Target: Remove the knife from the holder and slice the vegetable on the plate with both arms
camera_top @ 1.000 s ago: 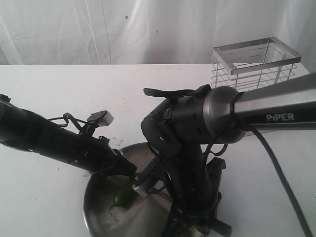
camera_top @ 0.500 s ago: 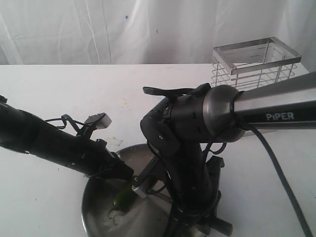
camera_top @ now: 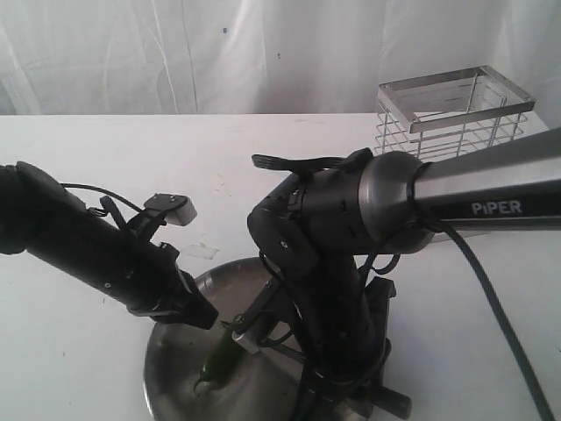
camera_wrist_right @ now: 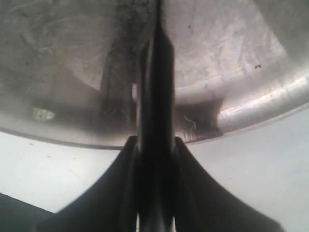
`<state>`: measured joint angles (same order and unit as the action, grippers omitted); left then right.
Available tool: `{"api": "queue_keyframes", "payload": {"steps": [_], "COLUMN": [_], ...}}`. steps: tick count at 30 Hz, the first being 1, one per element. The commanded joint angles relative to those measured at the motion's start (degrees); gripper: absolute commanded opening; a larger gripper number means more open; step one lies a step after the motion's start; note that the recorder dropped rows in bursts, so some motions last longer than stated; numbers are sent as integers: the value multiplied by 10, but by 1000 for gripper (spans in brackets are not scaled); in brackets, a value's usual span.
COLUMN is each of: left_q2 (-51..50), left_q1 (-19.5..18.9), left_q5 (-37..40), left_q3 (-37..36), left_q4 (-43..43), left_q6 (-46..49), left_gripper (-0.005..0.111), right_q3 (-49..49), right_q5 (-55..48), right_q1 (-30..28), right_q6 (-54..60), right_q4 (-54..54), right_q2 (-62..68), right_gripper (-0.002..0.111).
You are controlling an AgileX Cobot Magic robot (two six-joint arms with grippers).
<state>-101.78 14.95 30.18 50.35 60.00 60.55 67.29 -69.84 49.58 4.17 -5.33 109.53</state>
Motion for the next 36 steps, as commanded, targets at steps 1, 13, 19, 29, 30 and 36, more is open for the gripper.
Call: {"api": "queue_keyframes", "payload": {"steps": [1,13,19,29,30,36], "left_q2": [14,12,12,12,12,12], "left_q1": [7,75,75,132,132,132], "left_q5": [57,-29,-42,-81,-81,-81], "left_q3": [-5,-41,-43,-43,-43,-43], "left_q4": [-61,-61,-50,-48,-48,-48], "left_q6": [-60,-66,-65,-62,-62,-62], "left_gripper": [19,31,31,31,31,31], "right_q3": [2,2,2,2,2,2], "right_q5": [-1,-1,-1,-1,-1,-1], "right_q1": [0,0,0,0,0,0], "right_q6": [2,1,1,1,1,1], "right_q4": [-8,-8,-8,-8,-8,-8], "right_q2": [-4,-4,-4,-2,-1,2], "right_gripper": [0,0,0,0,0,0]}}
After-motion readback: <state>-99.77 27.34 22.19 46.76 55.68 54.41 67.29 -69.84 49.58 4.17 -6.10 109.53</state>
